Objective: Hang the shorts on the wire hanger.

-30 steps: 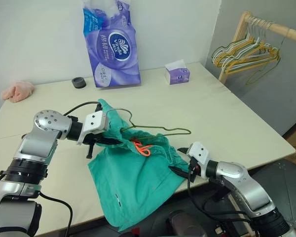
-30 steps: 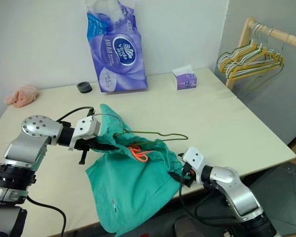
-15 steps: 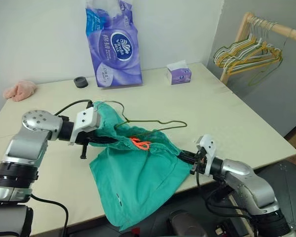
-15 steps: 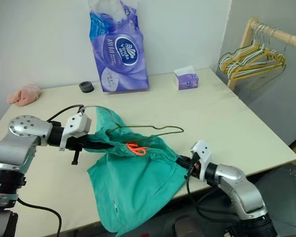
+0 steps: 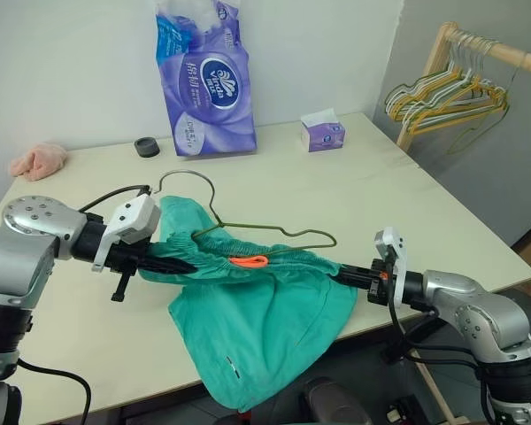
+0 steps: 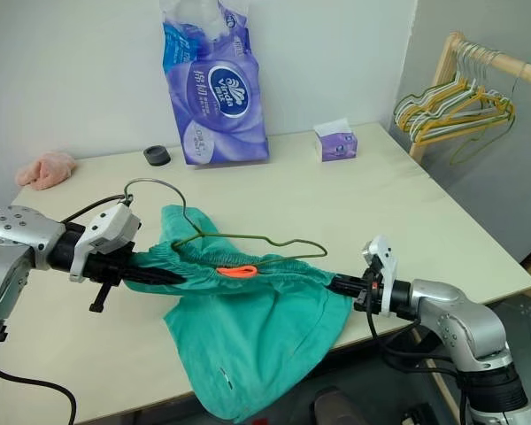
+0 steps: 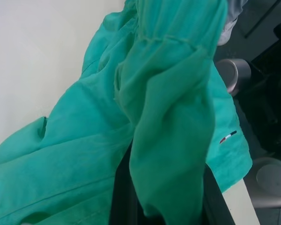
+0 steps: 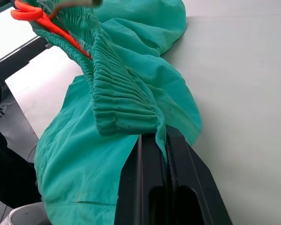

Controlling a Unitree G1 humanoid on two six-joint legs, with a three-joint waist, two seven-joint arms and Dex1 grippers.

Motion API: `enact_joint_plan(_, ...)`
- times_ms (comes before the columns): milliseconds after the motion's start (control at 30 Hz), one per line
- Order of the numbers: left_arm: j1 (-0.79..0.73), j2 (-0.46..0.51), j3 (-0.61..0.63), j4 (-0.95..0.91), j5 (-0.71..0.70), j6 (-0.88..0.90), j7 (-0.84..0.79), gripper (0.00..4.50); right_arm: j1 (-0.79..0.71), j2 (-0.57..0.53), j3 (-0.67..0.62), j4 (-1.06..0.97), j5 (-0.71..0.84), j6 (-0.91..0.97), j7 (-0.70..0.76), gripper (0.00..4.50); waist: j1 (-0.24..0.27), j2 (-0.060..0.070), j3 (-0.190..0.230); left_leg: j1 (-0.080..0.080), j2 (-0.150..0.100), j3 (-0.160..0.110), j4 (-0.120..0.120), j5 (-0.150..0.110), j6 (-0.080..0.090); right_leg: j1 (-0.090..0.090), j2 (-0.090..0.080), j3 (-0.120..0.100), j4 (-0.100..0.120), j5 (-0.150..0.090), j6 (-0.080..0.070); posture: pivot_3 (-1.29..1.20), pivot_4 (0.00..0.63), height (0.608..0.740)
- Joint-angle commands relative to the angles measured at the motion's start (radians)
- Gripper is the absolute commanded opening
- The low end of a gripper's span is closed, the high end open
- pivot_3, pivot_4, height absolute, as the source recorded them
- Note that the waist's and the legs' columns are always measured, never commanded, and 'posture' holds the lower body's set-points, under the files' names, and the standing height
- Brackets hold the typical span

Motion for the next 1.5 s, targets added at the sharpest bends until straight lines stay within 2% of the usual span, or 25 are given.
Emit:
enact_joint_plan(33,0.006,0.033,0.010,0.001,0.018,-0.037,-0.016,0.00,-0.011,-0.025,-0.034,-0.023,0.018,0.008,-0.004,0.06,0.000,0.000,0.000,0.000,0.000,0.000,0.000,0.000,0.000,0.000,0.000,0.000,0.000,0.000,0.000,-0.34,0.023,0.740)
enact_joint_plan(567,0.009,0.046,-0.032,0.077,0.121,-0.153,-0.014,0.00,-0.007,-0.118,-0.055,-0.056,0.077,0.051,0.026,0.06,-0.001,0.000,0.000,0.000,0.000,0.000,0.000,0.000,0.000,0.000,0.000,0.000,0.000,-0.002,0.004,-0.35,0.036,0.740)
enact_joint_plan(767,-0.027,0.001,-0.003,0.035,0.031,-0.051,0.015,0.00,-0.004,-0.117,-0.060,-0.023,0.123,0.122,0.006,0.06,0.000,0.000,0.000,0.000,0.000,0.000,0.000,0.000,0.000,0.000,0.000,0.000,0.000,-0.002,0.004,-0.35,0.038,0.740)
enact_joint_plan(867,-0.058,-0.054,0.035,-0.007,-0.074,0.082,0.076,0.00,0.008,-0.104,-0.064,-0.005,0.155,0.172,-0.006,0.06,0.001,0.000,0.001,0.000,0.000,0.000,0.000,0.000,0.000,0.000,0.000,0.000,0.000,-0.003,0.004,-0.35,0.039,0.740)
enact_joint_plan(1300,0.026,0.015,0.048,-0.105,-0.110,0.104,0.011,0.00,-0.051,-0.102,-0.140,0.103,0.230,0.261,-0.037,0.06,0.000,0.002,0.002,0.000,0.000,0.001,0.000,0.000,0.000,0.000,0.000,0.001,0.000,-0.003,0.004,-0.35,0.037,0.740)
enact_joint_plan(1500,0.041,0.034,0.021,-0.085,-0.045,0.036,0.005,0.00,-0.062,-0.121,-0.140,0.101,0.237,0.262,-0.019,0.06,0.001,0.002,0.002,0.000,0.000,0.002,0.000,0.000,0.000,0.000,0.000,0.001,0.000,-0.003,0.004,-0.35,0.037,0.740)
